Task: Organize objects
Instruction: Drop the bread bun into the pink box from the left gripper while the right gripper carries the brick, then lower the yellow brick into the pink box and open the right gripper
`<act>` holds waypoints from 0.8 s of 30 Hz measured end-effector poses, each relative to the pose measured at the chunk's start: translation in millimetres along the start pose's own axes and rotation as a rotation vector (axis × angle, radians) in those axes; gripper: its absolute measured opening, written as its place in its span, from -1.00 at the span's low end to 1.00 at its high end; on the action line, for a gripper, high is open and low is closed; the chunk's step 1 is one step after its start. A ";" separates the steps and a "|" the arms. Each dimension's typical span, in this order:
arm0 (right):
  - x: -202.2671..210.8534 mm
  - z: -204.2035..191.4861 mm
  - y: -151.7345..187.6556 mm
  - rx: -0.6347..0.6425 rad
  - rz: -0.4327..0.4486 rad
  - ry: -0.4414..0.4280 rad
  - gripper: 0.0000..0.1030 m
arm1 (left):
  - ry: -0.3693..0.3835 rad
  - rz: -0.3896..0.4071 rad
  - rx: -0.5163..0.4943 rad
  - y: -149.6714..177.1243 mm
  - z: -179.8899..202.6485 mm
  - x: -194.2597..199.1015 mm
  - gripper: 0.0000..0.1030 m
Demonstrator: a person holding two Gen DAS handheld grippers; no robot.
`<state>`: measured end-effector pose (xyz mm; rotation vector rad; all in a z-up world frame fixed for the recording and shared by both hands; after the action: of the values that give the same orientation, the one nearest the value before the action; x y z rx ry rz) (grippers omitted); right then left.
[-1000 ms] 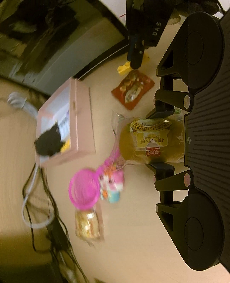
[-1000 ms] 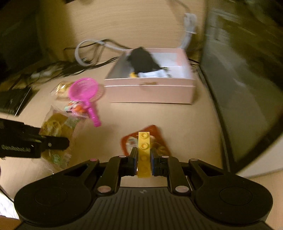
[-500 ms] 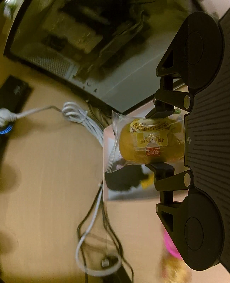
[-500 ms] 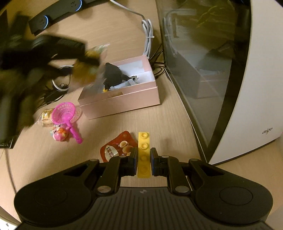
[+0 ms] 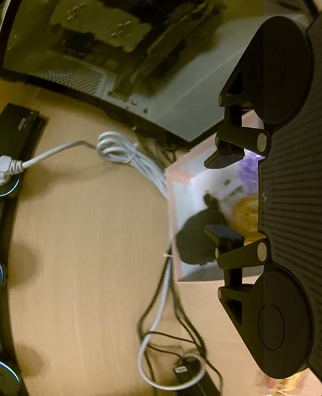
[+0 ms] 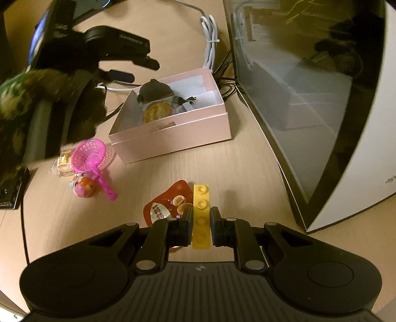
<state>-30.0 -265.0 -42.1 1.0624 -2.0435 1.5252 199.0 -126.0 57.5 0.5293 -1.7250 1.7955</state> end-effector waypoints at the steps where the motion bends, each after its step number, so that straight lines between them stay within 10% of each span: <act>1: -1.8 -0.7 -1.1 0.004 -0.002 0.000 -0.73 | 0.004 -0.008 -0.001 5.6 -1.3 2.1 0.06; 13: -36.3 -22.8 -33.1 0.103 -0.031 -0.002 -0.73 | -0.049 -0.116 0.150 104.9 -80.6 67.2 0.06; 24: -87.9 -29.3 -145.0 0.227 0.087 0.114 -0.73 | -0.202 -0.177 0.191 149.3 -119.7 111.7 0.06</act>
<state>131.9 -225.9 1.4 0.9508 -1.8963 1.8526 31.3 9.7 7.2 0.9428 -1.5860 1.8393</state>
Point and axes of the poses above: each gripper's, at about its wrist camera, not at the fingertips, and x roughly against the way its jaws point, z to its right, y to its underside, the point moved 6 cm from there along -x, roughly the way its jaws point, and after that the axes turned 12 degrees about -y, right-handed, at the moved point
